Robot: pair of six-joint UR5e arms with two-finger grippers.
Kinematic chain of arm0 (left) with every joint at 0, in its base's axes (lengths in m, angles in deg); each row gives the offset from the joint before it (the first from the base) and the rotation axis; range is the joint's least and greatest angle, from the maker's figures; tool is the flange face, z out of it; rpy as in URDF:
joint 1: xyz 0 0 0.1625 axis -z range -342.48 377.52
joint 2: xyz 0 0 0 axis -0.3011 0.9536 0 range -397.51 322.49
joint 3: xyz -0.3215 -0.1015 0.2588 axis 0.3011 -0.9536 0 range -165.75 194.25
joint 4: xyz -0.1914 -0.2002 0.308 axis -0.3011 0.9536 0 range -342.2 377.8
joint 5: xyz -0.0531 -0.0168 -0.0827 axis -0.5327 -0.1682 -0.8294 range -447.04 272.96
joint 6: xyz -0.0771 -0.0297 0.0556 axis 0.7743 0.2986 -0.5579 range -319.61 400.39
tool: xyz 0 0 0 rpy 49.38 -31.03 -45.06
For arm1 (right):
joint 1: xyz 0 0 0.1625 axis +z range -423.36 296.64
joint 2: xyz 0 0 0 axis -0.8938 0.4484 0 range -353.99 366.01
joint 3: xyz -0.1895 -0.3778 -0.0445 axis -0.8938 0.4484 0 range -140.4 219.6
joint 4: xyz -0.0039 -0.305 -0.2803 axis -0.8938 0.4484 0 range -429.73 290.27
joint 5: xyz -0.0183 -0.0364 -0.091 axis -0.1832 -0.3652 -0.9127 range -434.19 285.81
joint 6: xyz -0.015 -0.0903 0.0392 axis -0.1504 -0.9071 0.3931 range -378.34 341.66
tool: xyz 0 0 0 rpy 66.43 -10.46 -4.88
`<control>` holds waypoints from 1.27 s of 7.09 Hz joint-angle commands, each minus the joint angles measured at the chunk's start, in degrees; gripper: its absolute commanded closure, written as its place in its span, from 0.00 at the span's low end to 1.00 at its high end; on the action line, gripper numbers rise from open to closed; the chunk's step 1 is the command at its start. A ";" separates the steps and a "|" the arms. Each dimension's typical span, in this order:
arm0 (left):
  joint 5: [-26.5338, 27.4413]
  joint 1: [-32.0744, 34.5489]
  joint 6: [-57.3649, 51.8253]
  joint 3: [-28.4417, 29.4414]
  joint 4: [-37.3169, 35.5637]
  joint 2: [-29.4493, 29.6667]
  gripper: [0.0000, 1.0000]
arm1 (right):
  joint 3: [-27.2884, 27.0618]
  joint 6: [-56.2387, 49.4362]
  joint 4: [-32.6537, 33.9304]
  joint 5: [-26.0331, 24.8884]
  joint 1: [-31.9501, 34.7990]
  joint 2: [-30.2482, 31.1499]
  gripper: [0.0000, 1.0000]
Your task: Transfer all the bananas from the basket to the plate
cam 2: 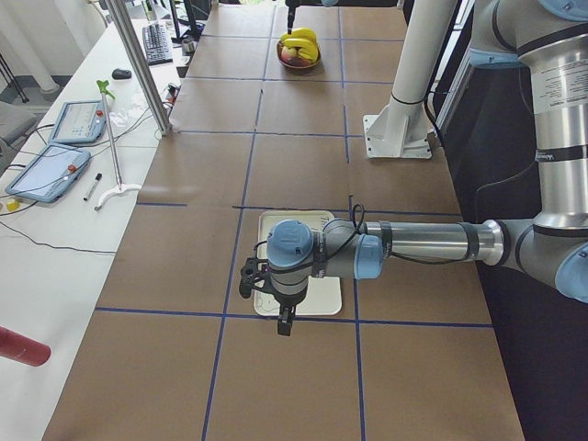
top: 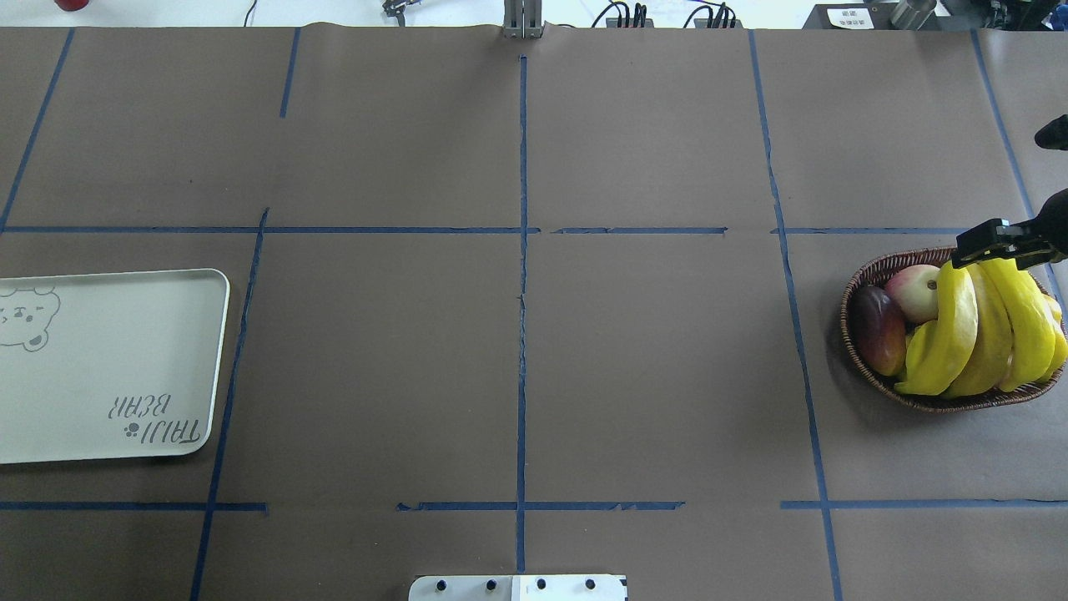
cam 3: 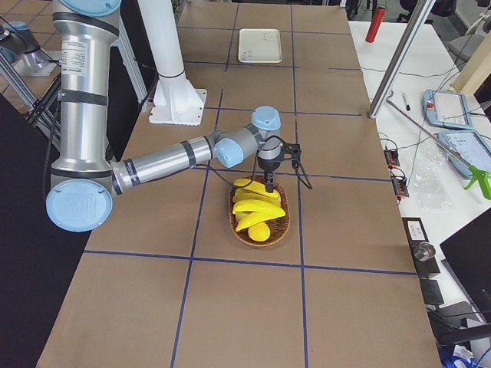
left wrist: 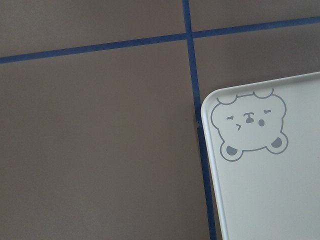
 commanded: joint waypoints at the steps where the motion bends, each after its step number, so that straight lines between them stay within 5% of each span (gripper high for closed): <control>1: 0.00 -0.02 0.00 0.01 0.00 0.00 0.00 | 0.78 0.26 0.01 -2.06 -2.24 0.48 0.19; 9: 0.00 -0.37 0.00 0.09 0.00 0.00 0.00 | 2.37 0.18 -0.08 -3.48 -6.29 0.40 0.31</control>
